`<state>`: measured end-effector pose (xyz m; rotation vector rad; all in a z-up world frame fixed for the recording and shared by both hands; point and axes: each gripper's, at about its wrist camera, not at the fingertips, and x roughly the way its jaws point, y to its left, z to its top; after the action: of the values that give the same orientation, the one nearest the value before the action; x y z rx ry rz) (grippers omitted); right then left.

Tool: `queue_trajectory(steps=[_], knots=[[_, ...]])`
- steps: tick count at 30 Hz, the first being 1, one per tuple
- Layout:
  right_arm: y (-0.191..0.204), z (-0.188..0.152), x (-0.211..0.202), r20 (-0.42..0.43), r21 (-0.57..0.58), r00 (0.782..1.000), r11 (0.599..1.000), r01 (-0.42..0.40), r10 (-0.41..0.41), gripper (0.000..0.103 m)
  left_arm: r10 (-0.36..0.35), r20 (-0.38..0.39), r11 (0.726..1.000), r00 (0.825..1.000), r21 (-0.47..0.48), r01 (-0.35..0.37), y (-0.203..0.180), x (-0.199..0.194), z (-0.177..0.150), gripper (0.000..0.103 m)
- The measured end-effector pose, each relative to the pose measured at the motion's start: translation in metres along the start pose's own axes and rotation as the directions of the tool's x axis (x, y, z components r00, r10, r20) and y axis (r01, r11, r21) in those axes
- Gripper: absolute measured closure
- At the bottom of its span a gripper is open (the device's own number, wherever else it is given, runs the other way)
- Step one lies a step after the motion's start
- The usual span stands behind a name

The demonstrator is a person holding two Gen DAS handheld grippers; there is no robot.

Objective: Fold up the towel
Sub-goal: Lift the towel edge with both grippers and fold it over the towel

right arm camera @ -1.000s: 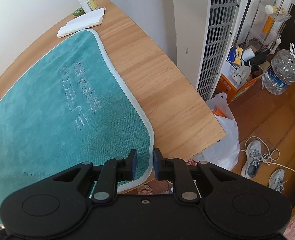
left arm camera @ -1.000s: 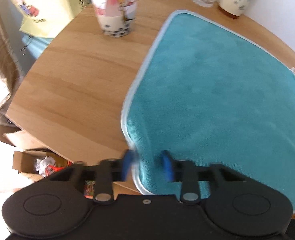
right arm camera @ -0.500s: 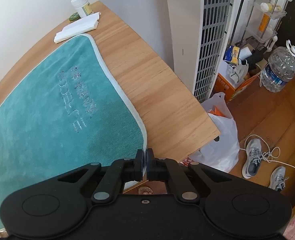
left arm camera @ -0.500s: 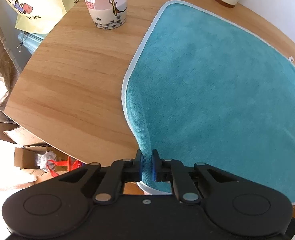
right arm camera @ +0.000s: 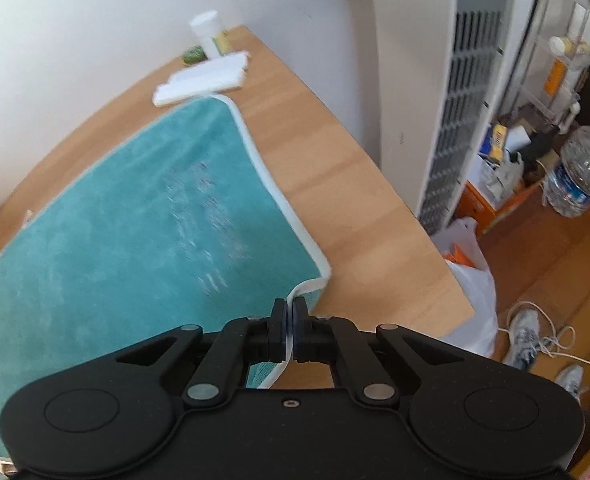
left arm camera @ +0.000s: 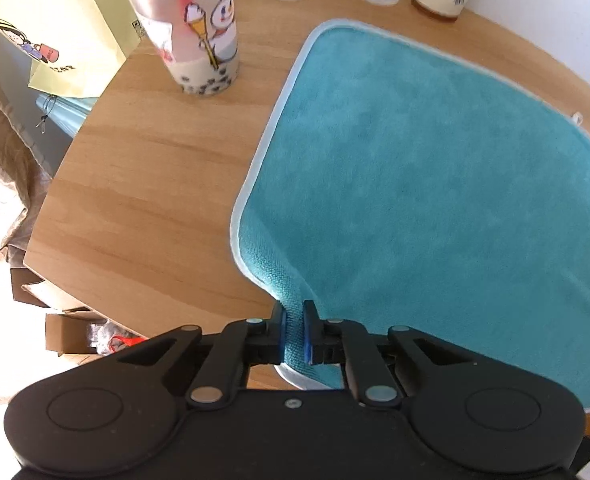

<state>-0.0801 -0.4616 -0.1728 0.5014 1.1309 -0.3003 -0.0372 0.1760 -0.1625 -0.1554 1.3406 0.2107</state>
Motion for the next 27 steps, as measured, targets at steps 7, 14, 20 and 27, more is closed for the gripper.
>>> queue_trajectory(steps=[7,14,20,27], knots=[[0.024,0.015,-0.004,0.017,-0.046,0.999,0.998,-0.047,0.048,0.101,-0.034,0.012,0.998,0.999,0.048,0.033,-0.012,-0.012,0.006,0.097],[0.058,0.031,-0.005,0.029,-0.106,0.991,0.987,-0.124,0.128,0.101,-0.078,0.032,0.997,0.996,0.030,0.077,-0.022,-0.019,0.021,0.097],[0.091,0.042,0.008,0.019,-0.178,0.986,0.971,-0.161,0.168,0.101,-0.118,0.069,0.991,0.991,0.071,0.113,-0.047,-0.023,0.045,0.097],[0.135,0.059,0.021,0.018,-0.258,0.976,0.944,-0.207,0.219,0.101,-0.158,0.098,0.981,0.983,0.127,0.145,-0.081,-0.026,0.073,0.097]])
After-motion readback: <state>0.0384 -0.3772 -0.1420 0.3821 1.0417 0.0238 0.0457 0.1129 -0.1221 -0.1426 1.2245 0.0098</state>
